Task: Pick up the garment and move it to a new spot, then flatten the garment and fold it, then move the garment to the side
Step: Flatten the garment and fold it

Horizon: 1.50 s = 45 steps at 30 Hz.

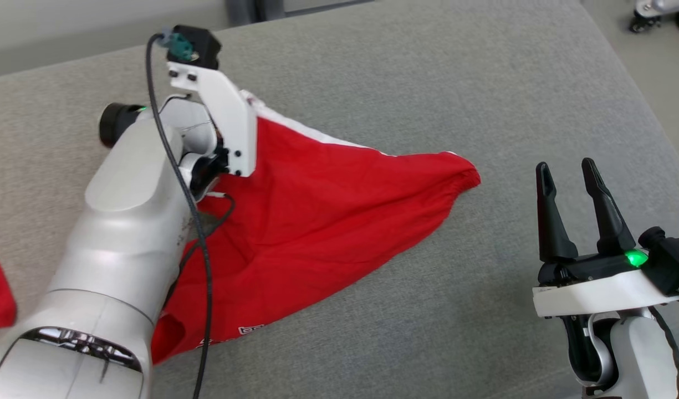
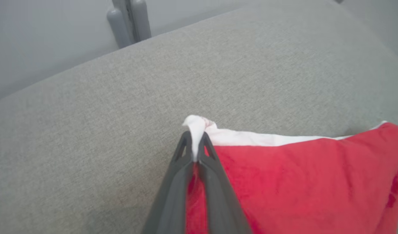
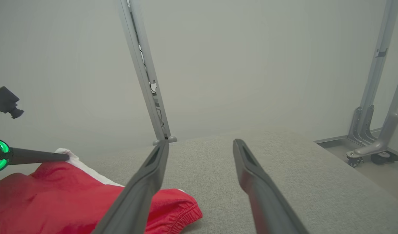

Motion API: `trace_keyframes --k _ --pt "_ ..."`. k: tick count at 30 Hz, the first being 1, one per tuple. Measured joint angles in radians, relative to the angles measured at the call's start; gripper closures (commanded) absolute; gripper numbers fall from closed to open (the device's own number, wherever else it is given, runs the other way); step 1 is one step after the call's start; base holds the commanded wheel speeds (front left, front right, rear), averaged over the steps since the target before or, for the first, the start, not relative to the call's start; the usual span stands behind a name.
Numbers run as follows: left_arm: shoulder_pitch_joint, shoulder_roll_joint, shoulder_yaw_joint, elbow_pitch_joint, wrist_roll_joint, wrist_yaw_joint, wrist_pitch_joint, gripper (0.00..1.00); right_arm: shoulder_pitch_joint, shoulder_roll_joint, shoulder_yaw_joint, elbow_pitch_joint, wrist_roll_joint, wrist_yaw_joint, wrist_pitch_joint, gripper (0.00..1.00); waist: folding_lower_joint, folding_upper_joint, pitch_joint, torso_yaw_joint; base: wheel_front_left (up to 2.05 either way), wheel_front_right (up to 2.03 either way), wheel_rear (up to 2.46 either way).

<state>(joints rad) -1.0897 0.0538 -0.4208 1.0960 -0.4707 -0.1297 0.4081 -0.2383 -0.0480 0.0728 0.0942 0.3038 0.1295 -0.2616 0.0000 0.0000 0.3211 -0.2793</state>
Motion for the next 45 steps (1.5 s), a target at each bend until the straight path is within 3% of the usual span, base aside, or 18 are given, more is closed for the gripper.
trace_keyframes --k 9,15,22,33,39,45 --pt "0.096 0.020 -0.222 -0.235 -0.145 0.000 -0.052 1.00 0.029 -0.001 -0.046 0.018 -0.028 0.000 0.000 0.00 0.0000 0.0000 -0.084 0.101 0.00 0.00 0.00" --pt "0.209 0.158 -0.326 -0.460 -0.241 0.000 -0.093 1.00 0.062 -0.018 -0.061 0.024 -0.032 0.000 0.000 0.00 0.0000 0.0000 -0.154 0.168 0.00 0.00 0.00" --pt "0.421 0.305 -0.371 -0.732 -0.312 0.001 -0.101 1.00 0.096 -0.024 -0.068 0.027 -0.032 0.000 0.000 0.00 0.0000 0.0000 -0.218 0.226 0.00 0.00 0.00" --pt "0.701 0.464 -0.436 -1.070 -0.276 0.127 -0.061 1.00 0.122 -0.049 -0.086 0.022 -0.024 0.000 0.000 0.00 0.0000 0.0000 -0.223 0.265 0.00 0.00 0.00" --pt "0.771 0.490 -0.455 -1.112 -0.267 0.168 -0.060 1.00 0.121 -0.055 -0.091 0.021 -0.024 0.000 0.000 0.00 0.0000 0.0000 -0.211 0.275 0.00 0.00 0.00" --pt "0.819 0.474 -0.449 -1.100 -0.270 0.203 -0.107 1.00 0.120 -0.062 -0.103 0.017 -0.024 0.000 0.000 0.00 0.0000 0.0000 -0.196 0.276 0.00 0.00 0.00"
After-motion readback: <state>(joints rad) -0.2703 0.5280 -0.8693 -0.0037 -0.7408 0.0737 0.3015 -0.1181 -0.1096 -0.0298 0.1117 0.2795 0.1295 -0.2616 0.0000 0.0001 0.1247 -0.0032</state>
